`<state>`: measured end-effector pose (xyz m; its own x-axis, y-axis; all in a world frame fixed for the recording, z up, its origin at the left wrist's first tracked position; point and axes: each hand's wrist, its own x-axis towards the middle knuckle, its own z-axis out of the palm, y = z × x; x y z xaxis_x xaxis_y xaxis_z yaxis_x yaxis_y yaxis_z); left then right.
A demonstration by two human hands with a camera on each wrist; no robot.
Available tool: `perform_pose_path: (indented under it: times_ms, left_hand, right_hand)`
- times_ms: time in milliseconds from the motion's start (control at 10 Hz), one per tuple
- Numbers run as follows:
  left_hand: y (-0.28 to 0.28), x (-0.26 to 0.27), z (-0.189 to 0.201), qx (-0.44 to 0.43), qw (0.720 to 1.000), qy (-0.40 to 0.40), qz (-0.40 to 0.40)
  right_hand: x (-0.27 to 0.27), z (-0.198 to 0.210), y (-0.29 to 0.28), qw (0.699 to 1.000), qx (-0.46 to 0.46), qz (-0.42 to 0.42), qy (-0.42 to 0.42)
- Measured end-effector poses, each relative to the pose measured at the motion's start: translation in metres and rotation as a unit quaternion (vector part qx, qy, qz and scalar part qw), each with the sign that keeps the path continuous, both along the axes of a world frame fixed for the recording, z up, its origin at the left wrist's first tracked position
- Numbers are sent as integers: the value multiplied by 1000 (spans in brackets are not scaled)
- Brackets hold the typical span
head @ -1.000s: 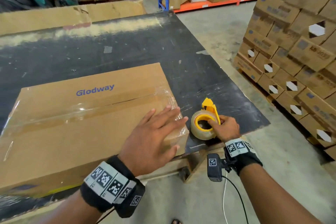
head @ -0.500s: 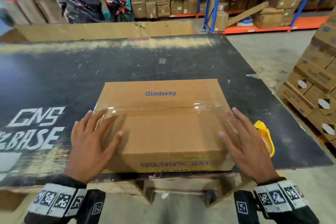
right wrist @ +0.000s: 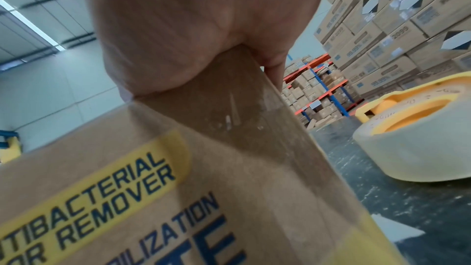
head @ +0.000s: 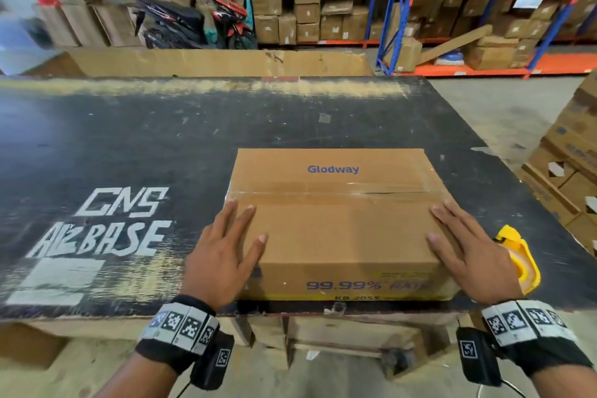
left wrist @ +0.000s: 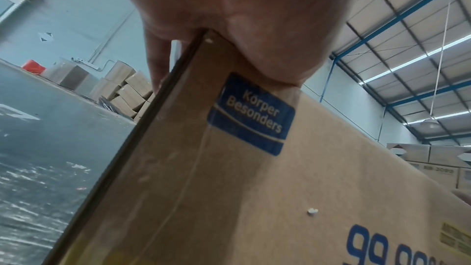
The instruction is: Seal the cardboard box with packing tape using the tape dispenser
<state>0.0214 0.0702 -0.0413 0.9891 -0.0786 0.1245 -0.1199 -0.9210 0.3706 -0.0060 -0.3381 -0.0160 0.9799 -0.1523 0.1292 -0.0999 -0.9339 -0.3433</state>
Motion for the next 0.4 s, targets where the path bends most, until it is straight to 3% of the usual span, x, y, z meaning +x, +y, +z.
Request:
perform_pose_path:
  times_ms: [200,300,400]
  left_hand:
    - [-1,1,3,-29,1000,1,-10]
    - [8,-3,3,-91,996,-9,-18]
    - [26,-25,6,-166,982,-82,23]
  right_hand:
    - [-3,3,3,1000,17,-7,20]
    - [-11,7,0,997,82,-2,-5]
    - [-38,8,-9,984,144,-56,-88]
